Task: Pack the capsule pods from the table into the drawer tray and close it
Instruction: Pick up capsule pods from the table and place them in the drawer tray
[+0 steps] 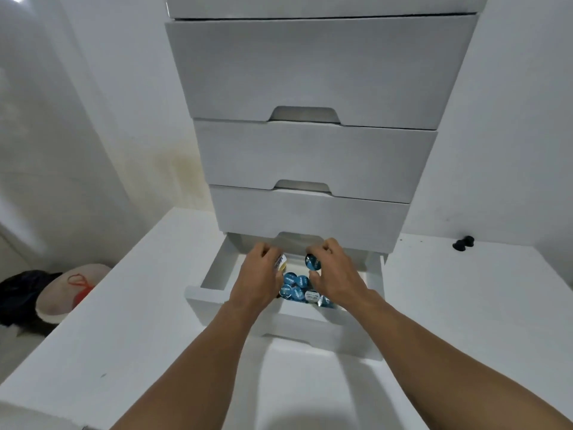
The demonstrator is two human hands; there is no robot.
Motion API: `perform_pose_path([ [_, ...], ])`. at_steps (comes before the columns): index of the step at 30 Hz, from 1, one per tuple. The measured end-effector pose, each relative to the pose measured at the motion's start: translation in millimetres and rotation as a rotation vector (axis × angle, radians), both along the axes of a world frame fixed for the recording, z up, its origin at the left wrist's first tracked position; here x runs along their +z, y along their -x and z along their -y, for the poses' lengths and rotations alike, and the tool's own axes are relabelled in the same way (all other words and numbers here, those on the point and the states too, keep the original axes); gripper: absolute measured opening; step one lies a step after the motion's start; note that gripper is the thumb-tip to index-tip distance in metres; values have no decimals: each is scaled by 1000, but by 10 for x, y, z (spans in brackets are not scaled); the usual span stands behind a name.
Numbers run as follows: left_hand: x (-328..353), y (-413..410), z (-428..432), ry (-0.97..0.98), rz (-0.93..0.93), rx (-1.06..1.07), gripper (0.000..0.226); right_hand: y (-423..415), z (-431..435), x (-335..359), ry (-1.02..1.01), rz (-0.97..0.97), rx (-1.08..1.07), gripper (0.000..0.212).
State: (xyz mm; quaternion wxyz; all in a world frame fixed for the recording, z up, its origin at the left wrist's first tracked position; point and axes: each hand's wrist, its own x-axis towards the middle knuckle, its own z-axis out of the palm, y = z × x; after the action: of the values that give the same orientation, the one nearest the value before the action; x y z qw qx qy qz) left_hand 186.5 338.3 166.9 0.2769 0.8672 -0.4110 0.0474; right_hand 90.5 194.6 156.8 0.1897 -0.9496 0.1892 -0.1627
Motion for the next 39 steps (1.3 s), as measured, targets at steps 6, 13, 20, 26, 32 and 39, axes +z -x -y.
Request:
perform_pose_path([
  [6,-373,-451,289,-73,-56,-69,42,-286,225,-385,-26,-51,-24,46],
  [13,-774,-880,568,-111,-189,-116,46,-627,359,-735,-173,-135,-166,40],
  [20,-1128,-1089,844,-112,-127,-219,44,-870,477,-992,-211,-216,-190,45],
  [26,-1268,-1141,1005,-169,-141,-216,47,-931,545,-1132,-259,-216,-225,45],
  [32,-1321,-1190,1054,-185,-121,-237,46,-997,585,-1205,-306,-159,-221,19],
  [39,-1406,-1264,1150,-243,-76,-277,32,-1052,692,-1272,-298,-205,-216,25],
])
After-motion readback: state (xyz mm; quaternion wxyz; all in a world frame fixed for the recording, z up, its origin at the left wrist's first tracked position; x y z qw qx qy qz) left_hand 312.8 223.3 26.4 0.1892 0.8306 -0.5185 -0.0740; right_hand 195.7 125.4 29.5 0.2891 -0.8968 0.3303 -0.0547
